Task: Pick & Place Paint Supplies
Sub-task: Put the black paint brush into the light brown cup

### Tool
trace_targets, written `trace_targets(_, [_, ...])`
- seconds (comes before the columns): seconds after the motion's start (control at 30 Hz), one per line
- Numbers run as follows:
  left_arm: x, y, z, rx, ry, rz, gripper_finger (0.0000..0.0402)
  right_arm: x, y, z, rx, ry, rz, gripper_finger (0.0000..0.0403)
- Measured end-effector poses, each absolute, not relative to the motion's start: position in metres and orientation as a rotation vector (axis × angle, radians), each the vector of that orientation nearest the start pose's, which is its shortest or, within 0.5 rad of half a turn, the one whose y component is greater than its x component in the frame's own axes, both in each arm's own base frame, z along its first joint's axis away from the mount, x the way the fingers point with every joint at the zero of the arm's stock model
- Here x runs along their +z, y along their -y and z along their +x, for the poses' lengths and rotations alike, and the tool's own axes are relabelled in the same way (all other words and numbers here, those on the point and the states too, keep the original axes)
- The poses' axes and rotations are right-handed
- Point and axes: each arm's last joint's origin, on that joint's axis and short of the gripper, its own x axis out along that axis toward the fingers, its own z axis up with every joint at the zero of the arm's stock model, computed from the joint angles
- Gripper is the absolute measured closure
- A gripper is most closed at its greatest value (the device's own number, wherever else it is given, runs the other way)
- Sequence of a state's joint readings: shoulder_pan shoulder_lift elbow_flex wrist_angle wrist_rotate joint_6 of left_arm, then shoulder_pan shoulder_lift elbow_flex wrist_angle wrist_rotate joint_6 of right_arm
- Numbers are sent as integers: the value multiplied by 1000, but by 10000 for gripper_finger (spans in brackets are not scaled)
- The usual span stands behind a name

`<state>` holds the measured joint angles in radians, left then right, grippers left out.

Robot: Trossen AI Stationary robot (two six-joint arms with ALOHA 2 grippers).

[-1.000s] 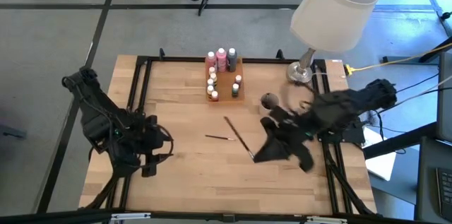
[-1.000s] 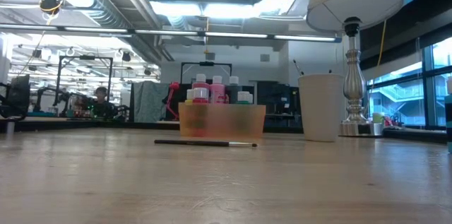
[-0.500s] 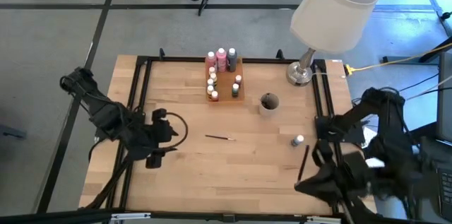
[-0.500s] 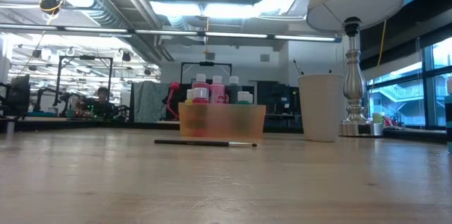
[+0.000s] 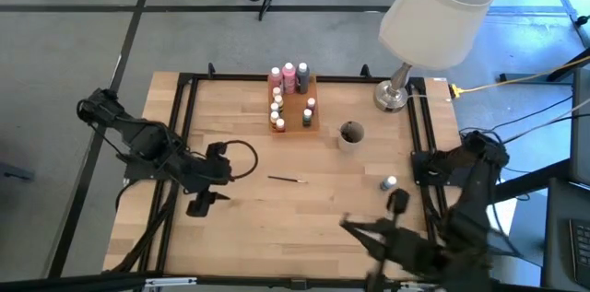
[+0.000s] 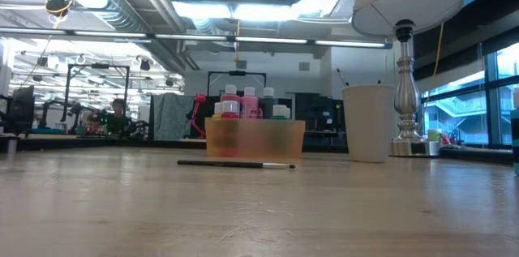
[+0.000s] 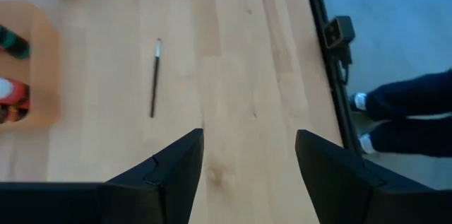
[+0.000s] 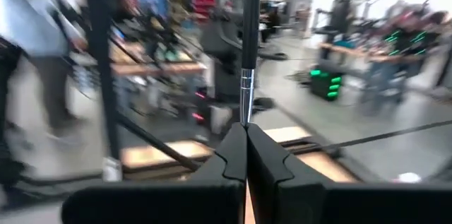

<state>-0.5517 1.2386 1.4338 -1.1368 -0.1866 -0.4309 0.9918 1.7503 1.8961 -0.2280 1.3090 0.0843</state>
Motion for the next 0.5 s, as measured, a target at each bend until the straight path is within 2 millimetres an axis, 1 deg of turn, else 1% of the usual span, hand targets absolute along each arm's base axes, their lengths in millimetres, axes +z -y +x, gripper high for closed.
trace_targets(0.1, [381, 112, 185, -168, -956, -56, 180, 441, -288, 248, -376, -72, -117, 403])
trace_targets(0.17, [382, 113, 180, -176, -974, -61, 180, 435, -279, 257, -408, -109, -188, 403])
trace_targets(0.33, [381, 119, 168, -179, -1011, -66, 180, 423, -258, 272, -464, -217, -413, 403])
trace_targets(0.5, [380, 125, 161, -154, -1023, -72, 180, 417, -234, 289, -524, -312, -598, 403])
